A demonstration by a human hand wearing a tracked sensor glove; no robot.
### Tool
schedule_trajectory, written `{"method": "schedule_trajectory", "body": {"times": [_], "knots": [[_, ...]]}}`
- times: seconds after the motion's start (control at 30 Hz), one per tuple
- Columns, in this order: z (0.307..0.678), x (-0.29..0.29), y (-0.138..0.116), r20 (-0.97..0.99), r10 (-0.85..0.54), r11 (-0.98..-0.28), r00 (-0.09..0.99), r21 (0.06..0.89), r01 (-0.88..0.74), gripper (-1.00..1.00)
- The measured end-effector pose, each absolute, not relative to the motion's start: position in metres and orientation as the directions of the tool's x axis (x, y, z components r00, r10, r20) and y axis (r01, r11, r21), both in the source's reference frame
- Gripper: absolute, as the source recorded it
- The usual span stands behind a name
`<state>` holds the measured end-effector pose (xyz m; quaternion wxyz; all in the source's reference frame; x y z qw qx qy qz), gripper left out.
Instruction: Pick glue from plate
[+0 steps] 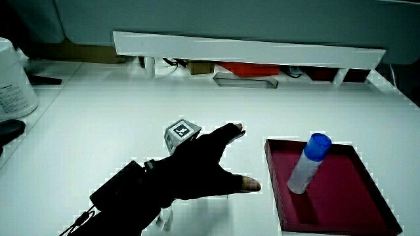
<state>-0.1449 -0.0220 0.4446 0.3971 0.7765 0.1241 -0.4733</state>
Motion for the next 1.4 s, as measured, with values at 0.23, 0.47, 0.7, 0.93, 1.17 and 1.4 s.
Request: {"method": "schedule_trajectory", "body": {"times": [0.23, 0.47, 0.7, 0.93, 1.17, 1.4], "knots": [[0.456, -0.110, -0.031, -0.869, -0.156, -0.644, 0.470, 0.450, 0.619, 0.00], [0.477, -0.080, -0.038, -0.890, -0.113, -0.634, 0.441, 0.407, 0.658, 0.00], [0.502, -0.055, -0.042, -0.912, -0.066, -0.640, 0.404, 0.349, 0.684, 0.00], [0.512, -0.043, -0.045, -0.917, -0.017, -0.652, 0.399, 0.312, 0.691, 0.00], [0.514, -0.044, -0.043, -0.921, -0.027, -0.681, 0.389, 0.302, 0.667, 0.06], [0.513, -0.048, -0.042, -0.926, -0.010, -0.746, 0.377, 0.258, 0.614, 0.44]]}}
